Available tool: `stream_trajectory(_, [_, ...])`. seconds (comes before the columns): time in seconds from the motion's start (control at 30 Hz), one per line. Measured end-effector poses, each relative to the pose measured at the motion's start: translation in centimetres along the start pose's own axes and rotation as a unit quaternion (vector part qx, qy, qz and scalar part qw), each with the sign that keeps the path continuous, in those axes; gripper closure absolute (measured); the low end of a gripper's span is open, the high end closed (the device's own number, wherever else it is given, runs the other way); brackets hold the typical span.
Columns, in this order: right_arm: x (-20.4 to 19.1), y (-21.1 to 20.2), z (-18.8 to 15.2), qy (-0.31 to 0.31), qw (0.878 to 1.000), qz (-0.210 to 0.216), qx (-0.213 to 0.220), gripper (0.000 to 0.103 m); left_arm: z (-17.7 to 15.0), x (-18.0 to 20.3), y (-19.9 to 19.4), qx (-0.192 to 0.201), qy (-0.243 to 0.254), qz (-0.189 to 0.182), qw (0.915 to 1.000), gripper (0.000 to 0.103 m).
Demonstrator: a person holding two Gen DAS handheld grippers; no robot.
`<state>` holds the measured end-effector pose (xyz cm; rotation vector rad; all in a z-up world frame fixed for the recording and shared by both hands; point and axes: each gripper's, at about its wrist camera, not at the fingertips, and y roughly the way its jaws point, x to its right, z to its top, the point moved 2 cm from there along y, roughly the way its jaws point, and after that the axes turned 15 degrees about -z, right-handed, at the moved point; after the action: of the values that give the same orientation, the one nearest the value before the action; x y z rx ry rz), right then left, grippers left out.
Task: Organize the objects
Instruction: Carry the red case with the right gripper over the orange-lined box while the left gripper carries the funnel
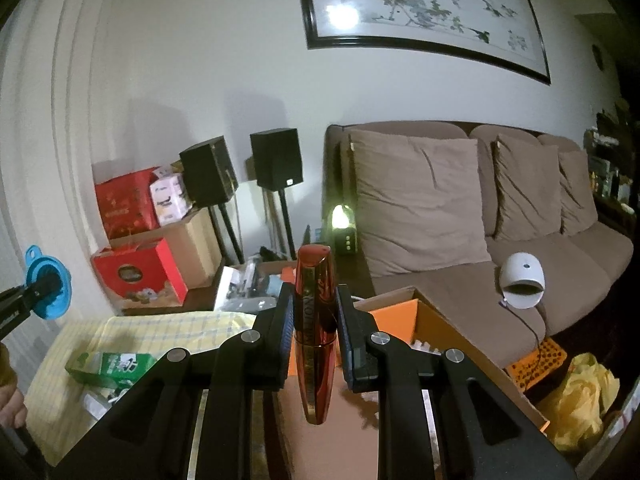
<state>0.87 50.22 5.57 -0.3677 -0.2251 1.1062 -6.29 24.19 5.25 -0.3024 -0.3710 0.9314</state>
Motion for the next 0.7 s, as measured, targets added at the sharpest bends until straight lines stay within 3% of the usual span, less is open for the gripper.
stream_trajectory(0.7, [2.2, 0.1, 0.3, 0.014, 1.0, -0.02, -0.003, 0.084, 0.4, 1.9, 1.0, -0.005, 0.007, -0.024, 0.9997, 0.092])
